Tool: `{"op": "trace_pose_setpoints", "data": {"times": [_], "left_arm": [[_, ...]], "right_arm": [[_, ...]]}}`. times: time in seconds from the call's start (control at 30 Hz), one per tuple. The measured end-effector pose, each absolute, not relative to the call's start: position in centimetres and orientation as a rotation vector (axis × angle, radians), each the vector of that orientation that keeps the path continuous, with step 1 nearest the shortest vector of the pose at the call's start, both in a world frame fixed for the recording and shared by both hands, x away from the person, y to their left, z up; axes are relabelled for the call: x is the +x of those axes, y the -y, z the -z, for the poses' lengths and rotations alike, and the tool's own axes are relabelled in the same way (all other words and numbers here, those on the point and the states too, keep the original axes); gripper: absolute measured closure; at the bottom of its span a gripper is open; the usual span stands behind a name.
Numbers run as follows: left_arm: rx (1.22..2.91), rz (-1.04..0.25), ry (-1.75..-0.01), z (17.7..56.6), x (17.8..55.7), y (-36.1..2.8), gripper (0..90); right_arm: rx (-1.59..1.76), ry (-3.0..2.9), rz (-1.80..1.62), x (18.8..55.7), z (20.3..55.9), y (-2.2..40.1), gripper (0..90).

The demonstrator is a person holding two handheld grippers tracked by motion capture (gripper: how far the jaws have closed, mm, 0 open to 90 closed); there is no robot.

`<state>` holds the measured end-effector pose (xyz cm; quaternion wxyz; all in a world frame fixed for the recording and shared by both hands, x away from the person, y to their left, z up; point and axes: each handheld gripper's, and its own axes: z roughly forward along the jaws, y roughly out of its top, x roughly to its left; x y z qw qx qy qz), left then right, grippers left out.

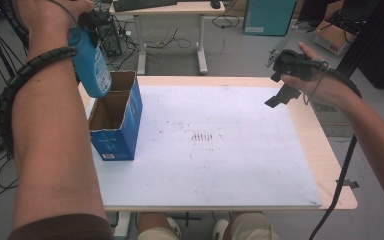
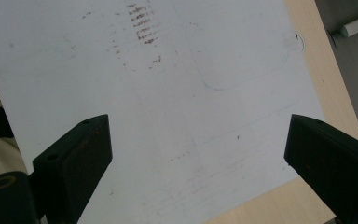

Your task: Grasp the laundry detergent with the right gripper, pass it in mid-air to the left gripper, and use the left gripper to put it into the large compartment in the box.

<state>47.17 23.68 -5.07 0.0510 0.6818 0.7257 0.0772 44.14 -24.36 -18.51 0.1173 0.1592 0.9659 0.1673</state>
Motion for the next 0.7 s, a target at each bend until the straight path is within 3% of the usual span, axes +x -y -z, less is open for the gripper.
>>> {"op": "trace_pose_setpoints", "data": {"times": [0.7], "left_arm": [[2.09, -0.233, -2.211, 6.1, 47.1, -23.7, 36.3]], "right_arm": [[0.46, -2.838, -0.447, 43.9, 18.2, 24.2, 7.6]]}}
